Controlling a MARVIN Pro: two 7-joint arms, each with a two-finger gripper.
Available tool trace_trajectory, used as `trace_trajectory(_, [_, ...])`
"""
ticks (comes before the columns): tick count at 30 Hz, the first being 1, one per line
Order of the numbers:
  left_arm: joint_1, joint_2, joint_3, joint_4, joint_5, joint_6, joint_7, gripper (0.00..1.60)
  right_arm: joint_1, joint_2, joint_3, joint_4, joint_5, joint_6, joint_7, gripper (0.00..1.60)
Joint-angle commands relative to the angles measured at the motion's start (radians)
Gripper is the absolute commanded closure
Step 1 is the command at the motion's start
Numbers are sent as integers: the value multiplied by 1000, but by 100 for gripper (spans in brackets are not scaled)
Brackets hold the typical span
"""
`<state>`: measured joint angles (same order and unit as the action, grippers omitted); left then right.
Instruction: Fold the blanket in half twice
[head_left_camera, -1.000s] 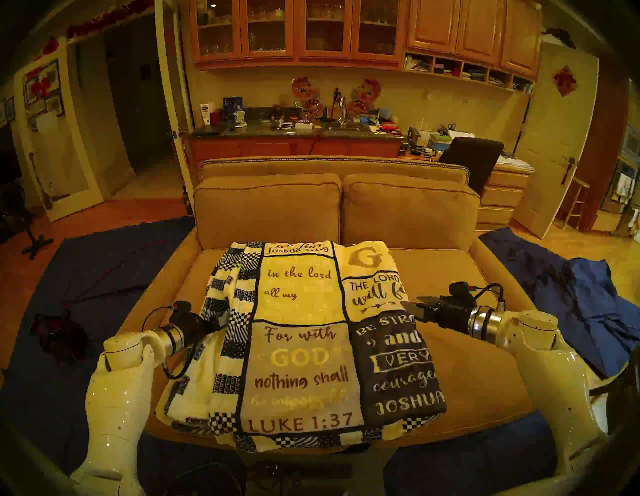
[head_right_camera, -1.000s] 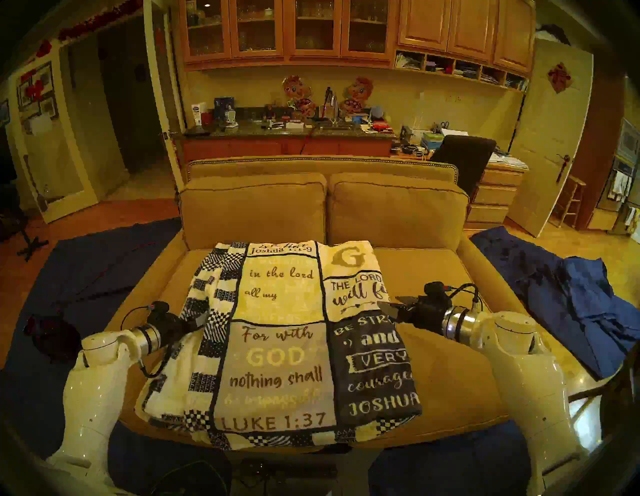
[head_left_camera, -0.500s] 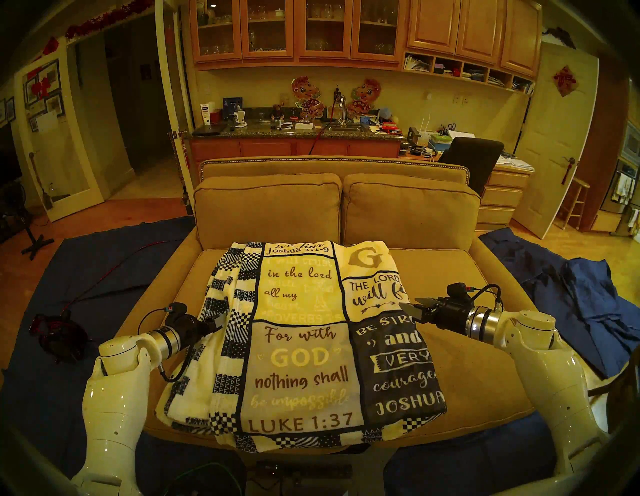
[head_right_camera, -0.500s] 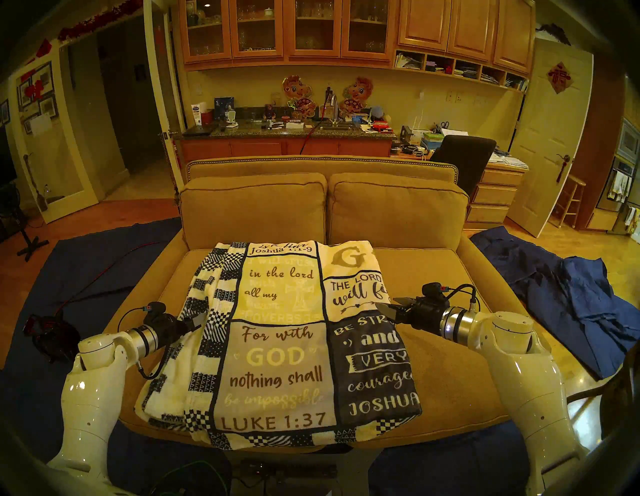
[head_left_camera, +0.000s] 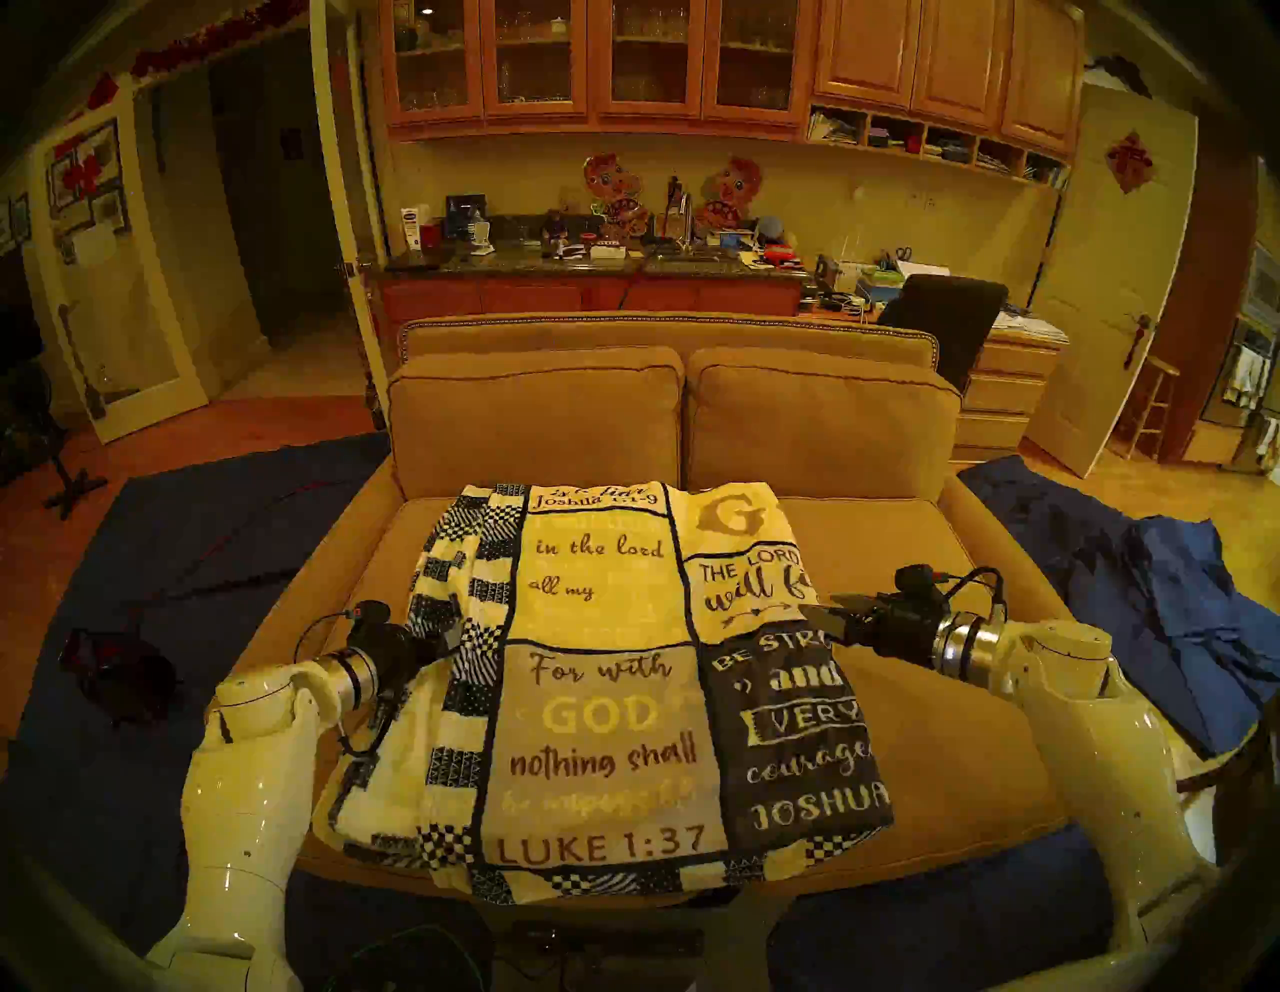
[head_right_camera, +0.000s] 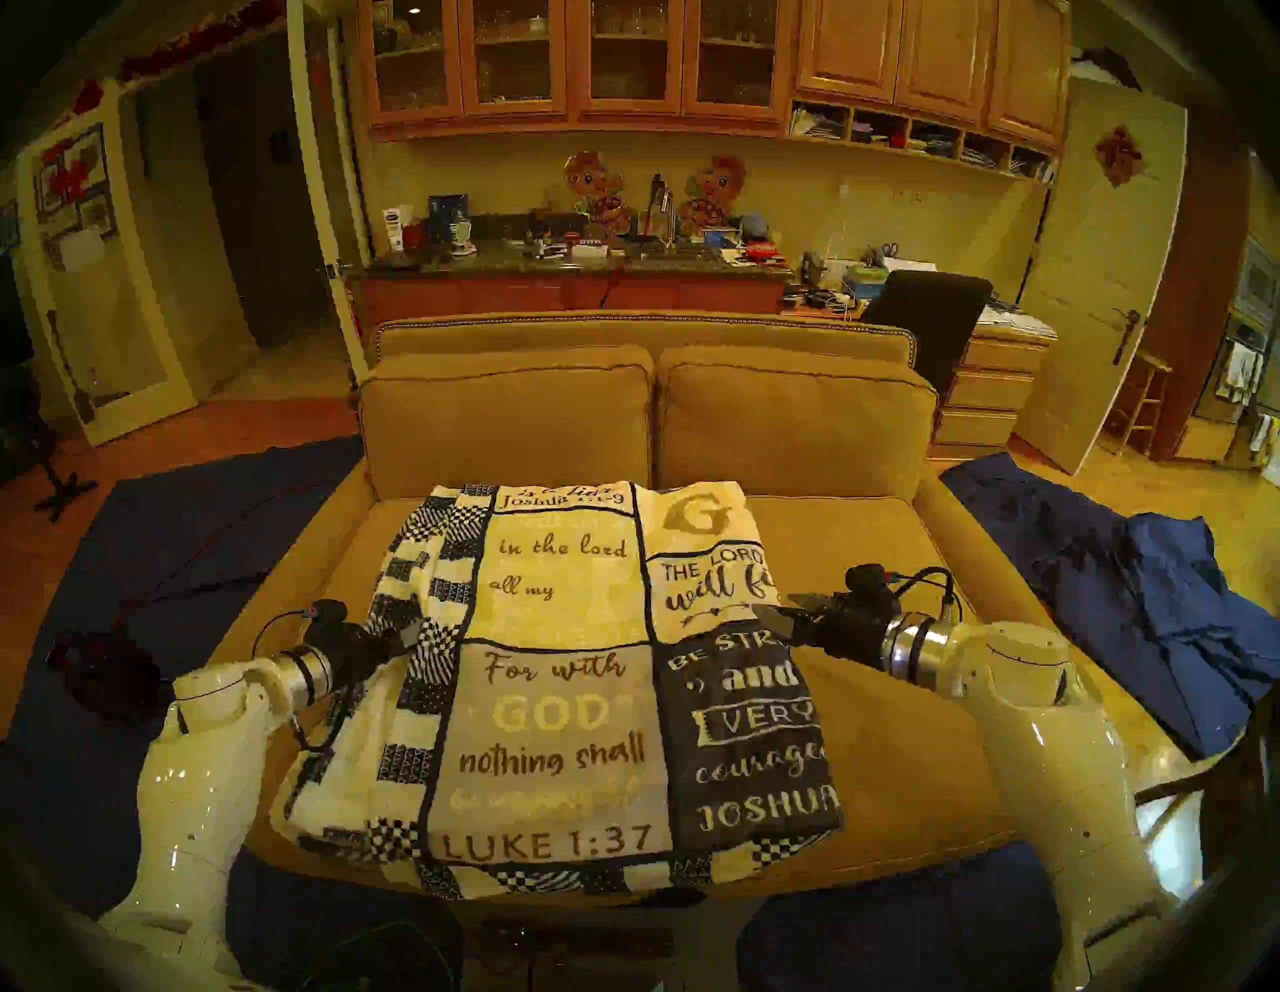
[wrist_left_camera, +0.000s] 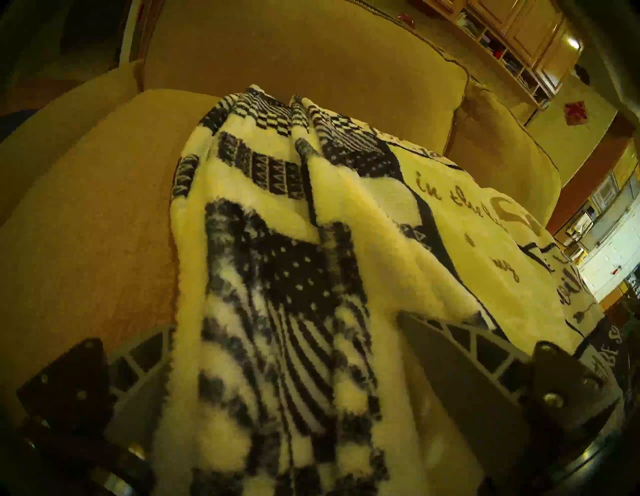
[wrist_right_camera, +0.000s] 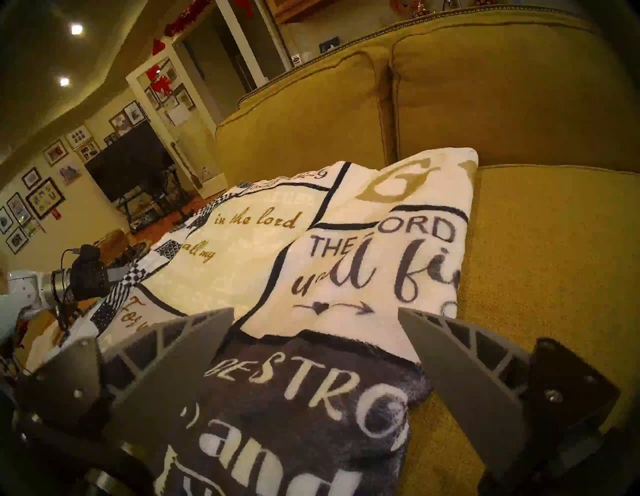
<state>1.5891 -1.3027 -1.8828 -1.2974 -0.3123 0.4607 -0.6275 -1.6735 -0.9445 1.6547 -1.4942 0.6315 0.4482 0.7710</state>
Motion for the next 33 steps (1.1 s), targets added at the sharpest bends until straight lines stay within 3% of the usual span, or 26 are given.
trace_trajectory(1, [-12,-16,-35,-40,-27,-38,2,0,10,2,5,-6,3,1,0,0])
trace_trajectory(8, [9,-14,-52,-74,-34,-27,-7,0,12,2,5,-9,2,4,-2,0])
trace_trajectory(23, [-31,-25,7,23,-27,-73,-43,0,5,3,12,-16,5,6,-6,0])
trace_trajectory(33, [-12,-42,-18,-24,-60,-87,-55,0,2,5,16,-23,6,8,-7,0])
